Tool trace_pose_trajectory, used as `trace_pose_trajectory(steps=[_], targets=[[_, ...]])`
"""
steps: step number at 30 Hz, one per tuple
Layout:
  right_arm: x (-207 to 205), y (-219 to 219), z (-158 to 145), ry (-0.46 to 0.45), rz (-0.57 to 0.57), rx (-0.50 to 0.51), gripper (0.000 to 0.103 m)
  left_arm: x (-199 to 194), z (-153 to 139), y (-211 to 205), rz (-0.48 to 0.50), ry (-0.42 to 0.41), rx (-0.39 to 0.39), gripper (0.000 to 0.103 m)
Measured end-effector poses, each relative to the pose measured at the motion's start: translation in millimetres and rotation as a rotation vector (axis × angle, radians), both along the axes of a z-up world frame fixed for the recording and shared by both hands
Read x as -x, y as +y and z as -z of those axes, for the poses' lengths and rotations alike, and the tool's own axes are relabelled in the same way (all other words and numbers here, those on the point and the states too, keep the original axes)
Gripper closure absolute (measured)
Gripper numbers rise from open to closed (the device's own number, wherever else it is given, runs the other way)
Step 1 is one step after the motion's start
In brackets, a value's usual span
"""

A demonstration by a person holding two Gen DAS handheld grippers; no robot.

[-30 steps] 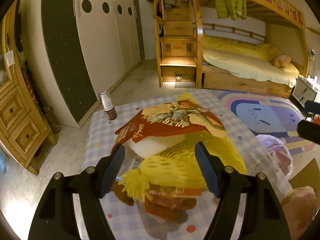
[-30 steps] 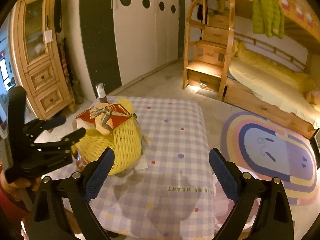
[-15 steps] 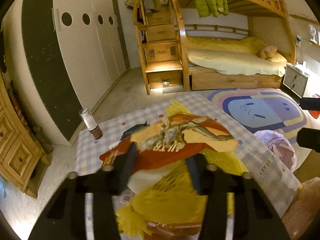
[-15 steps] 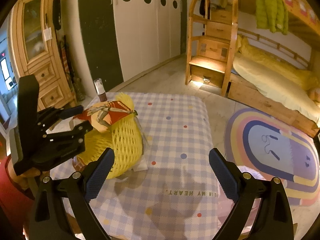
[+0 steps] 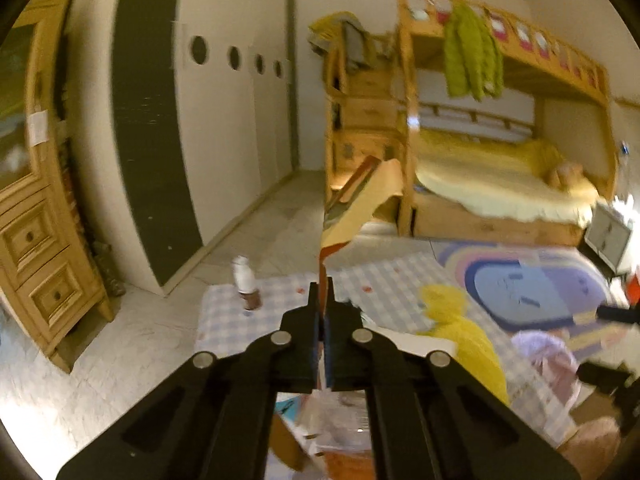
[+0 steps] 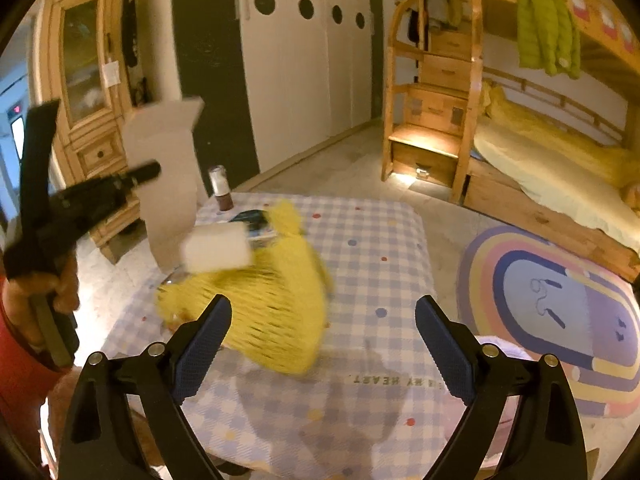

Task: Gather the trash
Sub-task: 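Carry the white paper box with the right tool over the pink bin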

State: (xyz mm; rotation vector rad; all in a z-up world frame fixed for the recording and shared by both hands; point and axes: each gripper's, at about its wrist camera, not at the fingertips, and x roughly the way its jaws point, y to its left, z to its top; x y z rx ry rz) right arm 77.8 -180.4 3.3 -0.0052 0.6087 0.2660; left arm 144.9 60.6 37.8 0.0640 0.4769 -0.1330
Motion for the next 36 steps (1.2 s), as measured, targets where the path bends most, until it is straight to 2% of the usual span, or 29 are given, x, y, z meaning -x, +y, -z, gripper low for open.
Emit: trace_pose_trajectory(steps=[1,2,6,9,12,15,17,20,24,25,26,27,28,31,36], targets=[[0.5,3.9,1.6,0.006,-0.008,0.004,0.033,4.1,-4.3,4.7,-0.017,-0.007,0.009,0.103],[-0.5,6.8,2.8,0.013,-0.011,0.004,0.035,8.6,-8.9,12.0,-0.034,-0.013,0.019,0.103],[-2.7,21.1,11.1,0.032,-0.049,0.018,0.036,24.6,-13.7,30.1,-0.074,0.001,0.038,0.103],[-7.6,31.0,17.2,0.046,-0.076,0.017,0.036,35.5,-6.2,38.3,-0.092,0.022,0.051,0.103],[-14.4,37.0,25.0,0.09,-0.102,-0.006,0.035,39.4,2.0,46.1,-0.103,0.046,0.093,0.103],[-20.7,48.6,24.6,0.09,-0.138,-0.023,0.035,44.2,3.3,51.0,-0.099,0.046,0.125,0.103],[-24.0,59.8,22.4,0.075,-0.163,-0.023,0.038,45.3,1.7,49.9,-0.1,0.037,0.126,0.103],[-30.9,76.0,23.5,0.078,-0.185,-0.011,0.049,49.6,4.2,47.9,-0.101,0.032,0.114,0.103],[-41.1,94.8,32.3,0.093,-0.174,0.043,0.051,53.9,13.8,51.2,-0.104,0.047,0.122,0.103],[-42.9,99.4,35.5,0.099,-0.165,0.059,0.059,53.1,15.6,51.6,-0.105,0.054,0.125,0.103],[-45.3,100.2,39.1,0.109,-0.156,0.07,0.075,53.2,16.3,52.1,-0.106,0.058,0.126,0.103],[-47.3,101.2,41.6,0.119,-0.148,0.073,0.084,53.7,17.2,53.8,-0.107,0.059,0.126,0.103],[-47.4,100.6,42.5,0.124,-0.142,0.063,0.087,54.0,16.8,55.2,-0.107,0.061,0.127,0.103],[-41.9,93.7,36.3,0.096,-0.141,0.037,0.091,56.4,13.8,56.3,-0.106,0.053,0.126,0.103],[-20.8,65.4,-3.0,-0.023,-0.101,-0.031,0.091,69.3,-10.9,43.0,-0.058,-0.013,0.123,0.103]])
